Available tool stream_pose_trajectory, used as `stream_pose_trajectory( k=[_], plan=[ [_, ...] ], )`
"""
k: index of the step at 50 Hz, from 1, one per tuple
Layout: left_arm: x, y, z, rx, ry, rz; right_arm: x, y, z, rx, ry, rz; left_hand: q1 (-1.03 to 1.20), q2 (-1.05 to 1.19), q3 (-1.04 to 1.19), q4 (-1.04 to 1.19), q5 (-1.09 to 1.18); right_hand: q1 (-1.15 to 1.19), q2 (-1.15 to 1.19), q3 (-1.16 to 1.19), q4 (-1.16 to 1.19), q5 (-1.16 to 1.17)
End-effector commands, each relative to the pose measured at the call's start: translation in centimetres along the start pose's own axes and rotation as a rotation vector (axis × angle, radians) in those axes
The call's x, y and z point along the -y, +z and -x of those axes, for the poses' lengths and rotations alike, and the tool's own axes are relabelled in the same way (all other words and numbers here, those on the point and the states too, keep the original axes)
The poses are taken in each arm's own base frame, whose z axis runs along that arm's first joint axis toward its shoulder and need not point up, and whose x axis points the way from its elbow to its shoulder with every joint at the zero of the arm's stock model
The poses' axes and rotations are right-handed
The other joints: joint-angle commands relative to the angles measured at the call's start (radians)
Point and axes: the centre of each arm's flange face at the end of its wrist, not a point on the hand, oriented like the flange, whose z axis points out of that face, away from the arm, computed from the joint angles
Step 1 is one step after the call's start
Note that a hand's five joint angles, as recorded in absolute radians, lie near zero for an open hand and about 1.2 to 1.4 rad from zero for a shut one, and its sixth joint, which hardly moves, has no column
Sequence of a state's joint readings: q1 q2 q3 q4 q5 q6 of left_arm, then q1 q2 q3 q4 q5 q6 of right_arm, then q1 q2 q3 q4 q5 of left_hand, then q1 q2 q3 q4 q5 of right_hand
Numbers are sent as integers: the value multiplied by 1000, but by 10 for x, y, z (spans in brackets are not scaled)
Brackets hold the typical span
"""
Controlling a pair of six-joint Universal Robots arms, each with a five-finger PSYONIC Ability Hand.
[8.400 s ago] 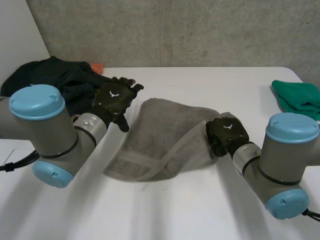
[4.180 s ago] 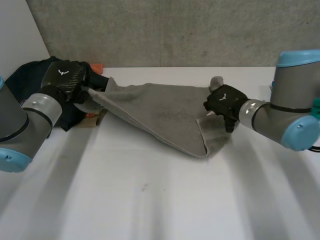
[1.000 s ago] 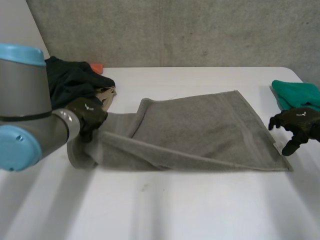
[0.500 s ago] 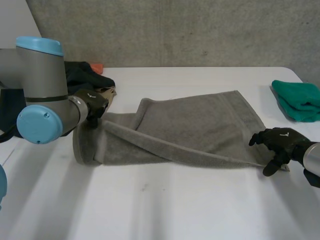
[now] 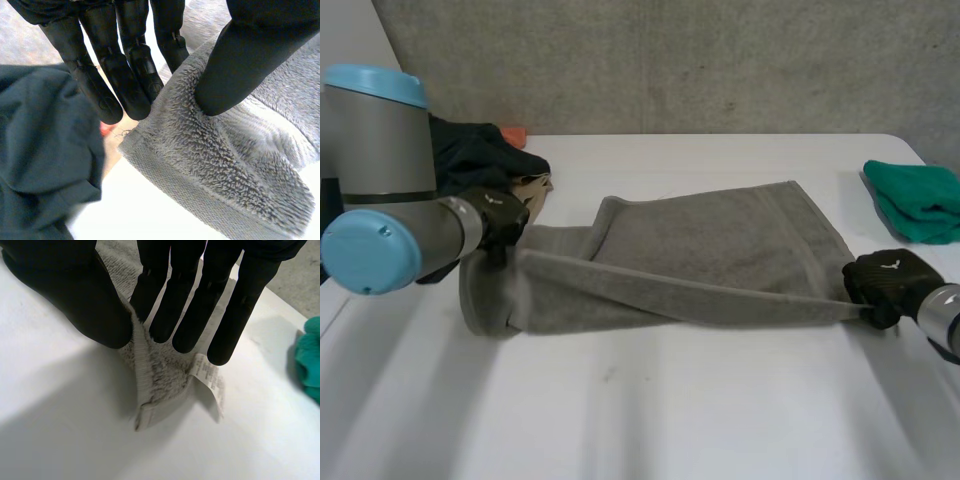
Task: Fold the laundry.
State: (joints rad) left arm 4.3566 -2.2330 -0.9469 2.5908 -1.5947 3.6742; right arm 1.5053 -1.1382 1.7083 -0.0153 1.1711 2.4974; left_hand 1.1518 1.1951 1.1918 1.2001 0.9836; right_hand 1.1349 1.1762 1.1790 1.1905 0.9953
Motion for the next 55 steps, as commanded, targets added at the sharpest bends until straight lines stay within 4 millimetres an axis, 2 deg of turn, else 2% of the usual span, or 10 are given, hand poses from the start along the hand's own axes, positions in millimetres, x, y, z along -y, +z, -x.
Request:
stream_pose_trajectory(
  k=[1,6,13,24,38,46,48,49,50,55],
  plan=[
    [-25,-40,-17,-147,78,136,8,-41,-20,23,-192,136,244,201,204,196,238,261,220,217,206,226],
    [-56,-76,-45,-366,246,225,-1,-83,-20,217,-376,336,244,201,204,196,238,261,220,217,206,226],
    [-62,-72,-48,-341,294,179,9,-71,-20,161,-381,280,244,201,204,196,238,261,220,217,206,226],
    [-13,-21,-9,-26,194,-22,40,-2,-40,-54,-258,26,244,201,204,196,238,261,220,217,206,226],
    [33,61,-14,160,171,-230,89,89,-45,-387,-184,-372,244,201,204,196,238,261,220,217,206,226],
    [39,87,-12,239,175,-246,85,135,-39,-446,-259,-415,244,201,204,196,238,261,220,217,206,226],
    [41,88,-16,231,174,-261,79,147,-30,-438,-270,-412,-287,-330,-327,-335,-293,-231,-272,-275,-287,-266],
    [43,89,-20,225,183,-271,76,151,-27,-433,-273,-408,-970,-1013,-1010,-1018,-976,-668,-709,-712,-724,-703],
    [44,88,-23,218,185,-280,70,158,-18,-425,-277,-396,-977,-1021,-1017,-1026,-984,-960,-1002,-1005,-1016,-995],
    [53,84,-29,205,188,-333,63,162,-15,-440,-257,-371,-977,-1021,-1017,-1026,-984,-960,-1002,-1005,-1016,-995]
  ],
)
